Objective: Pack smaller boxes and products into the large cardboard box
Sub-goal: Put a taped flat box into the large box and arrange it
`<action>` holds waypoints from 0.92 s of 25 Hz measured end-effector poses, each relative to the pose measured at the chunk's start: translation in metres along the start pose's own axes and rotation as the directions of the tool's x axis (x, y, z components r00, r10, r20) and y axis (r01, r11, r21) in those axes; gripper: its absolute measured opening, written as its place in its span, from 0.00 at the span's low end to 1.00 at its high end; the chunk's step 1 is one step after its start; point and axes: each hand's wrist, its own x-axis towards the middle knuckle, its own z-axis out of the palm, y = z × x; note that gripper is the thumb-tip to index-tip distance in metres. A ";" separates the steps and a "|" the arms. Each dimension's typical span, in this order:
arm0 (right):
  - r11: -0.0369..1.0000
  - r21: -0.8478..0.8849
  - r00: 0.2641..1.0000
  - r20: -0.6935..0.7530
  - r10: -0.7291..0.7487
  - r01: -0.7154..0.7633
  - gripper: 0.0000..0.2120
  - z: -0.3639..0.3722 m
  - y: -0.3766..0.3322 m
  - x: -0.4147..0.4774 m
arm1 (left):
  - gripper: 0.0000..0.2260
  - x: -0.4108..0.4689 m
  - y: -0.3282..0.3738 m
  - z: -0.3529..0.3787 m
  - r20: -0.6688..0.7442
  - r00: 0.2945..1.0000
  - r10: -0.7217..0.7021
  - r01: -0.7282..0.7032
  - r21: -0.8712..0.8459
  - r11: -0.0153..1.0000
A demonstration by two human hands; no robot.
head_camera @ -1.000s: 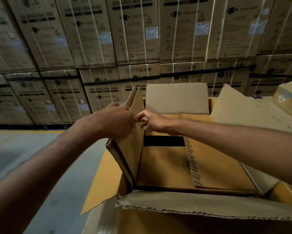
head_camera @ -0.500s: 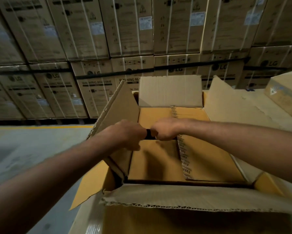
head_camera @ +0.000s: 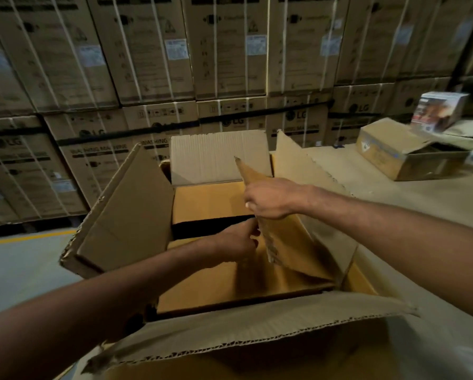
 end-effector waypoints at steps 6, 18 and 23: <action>0.777 -0.570 0.933 0.050 0.357 -0.267 0.04 -0.031 0.036 -0.032 | 0.27 0.011 0.032 0.015 -0.040 0.973 0.226 -0.190 0.410 0.892; 0.962 0.011 0.899 0.358 0.252 -0.274 0.16 0.034 0.038 -0.003 | 0.20 0.027 -0.041 -0.032 -0.046 0.998 -0.034 0.056 0.657 0.751; 0.833 0.436 0.909 0.379 0.174 -0.341 0.17 0.035 0.035 0.007 | 0.16 0.021 -0.063 -0.060 -0.021 1.000 -0.004 0.014 0.530 0.848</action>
